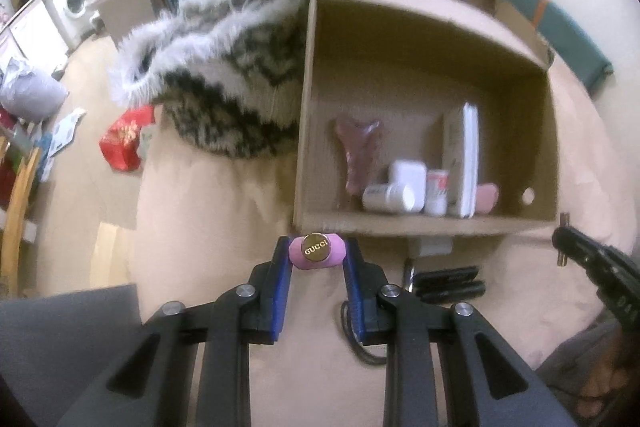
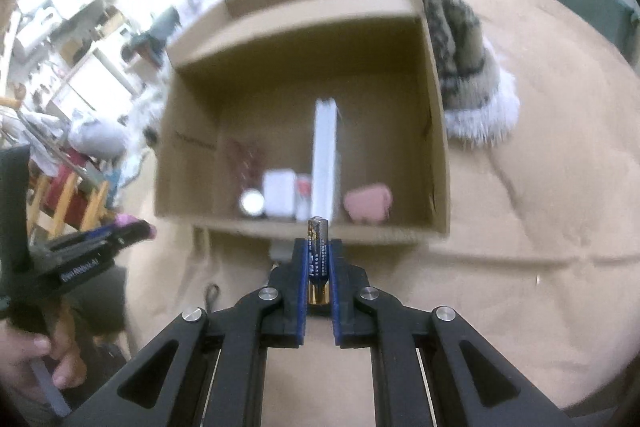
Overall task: Organize rigid objects
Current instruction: 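Carry the lipstick and battery into the box with both grippers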
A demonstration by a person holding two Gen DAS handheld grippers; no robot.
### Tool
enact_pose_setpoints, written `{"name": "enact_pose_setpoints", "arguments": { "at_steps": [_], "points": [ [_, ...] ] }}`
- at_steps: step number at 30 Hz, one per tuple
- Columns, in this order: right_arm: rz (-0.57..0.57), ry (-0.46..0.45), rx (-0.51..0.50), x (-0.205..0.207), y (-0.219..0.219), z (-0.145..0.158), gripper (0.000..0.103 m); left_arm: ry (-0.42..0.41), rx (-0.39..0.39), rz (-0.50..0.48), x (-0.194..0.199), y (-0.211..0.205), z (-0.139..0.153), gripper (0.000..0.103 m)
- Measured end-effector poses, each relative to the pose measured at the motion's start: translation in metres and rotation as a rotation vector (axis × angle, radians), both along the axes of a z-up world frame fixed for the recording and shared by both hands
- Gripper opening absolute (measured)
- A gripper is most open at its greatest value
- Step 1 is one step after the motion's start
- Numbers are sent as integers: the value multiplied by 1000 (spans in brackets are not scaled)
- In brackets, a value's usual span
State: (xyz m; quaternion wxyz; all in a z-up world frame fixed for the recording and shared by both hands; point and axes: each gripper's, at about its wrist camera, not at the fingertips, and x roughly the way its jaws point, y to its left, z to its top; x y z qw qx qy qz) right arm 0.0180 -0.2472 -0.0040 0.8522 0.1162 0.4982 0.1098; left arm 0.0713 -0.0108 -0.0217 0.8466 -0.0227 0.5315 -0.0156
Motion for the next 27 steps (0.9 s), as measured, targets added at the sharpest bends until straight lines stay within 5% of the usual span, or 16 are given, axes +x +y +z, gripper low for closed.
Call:
{"name": "enact_pose_setpoints", "arguments": {
  "at_steps": [15, 27],
  "points": [
    [32, -110, -17, 60, -1, 38, 11, -41, 12, -65, 60, -36, 30, 23],
    [-3, -11, -21, 92, -10, -24, 11, -9, 8, -85, 96, -61, -13, 23]
  ]
}}
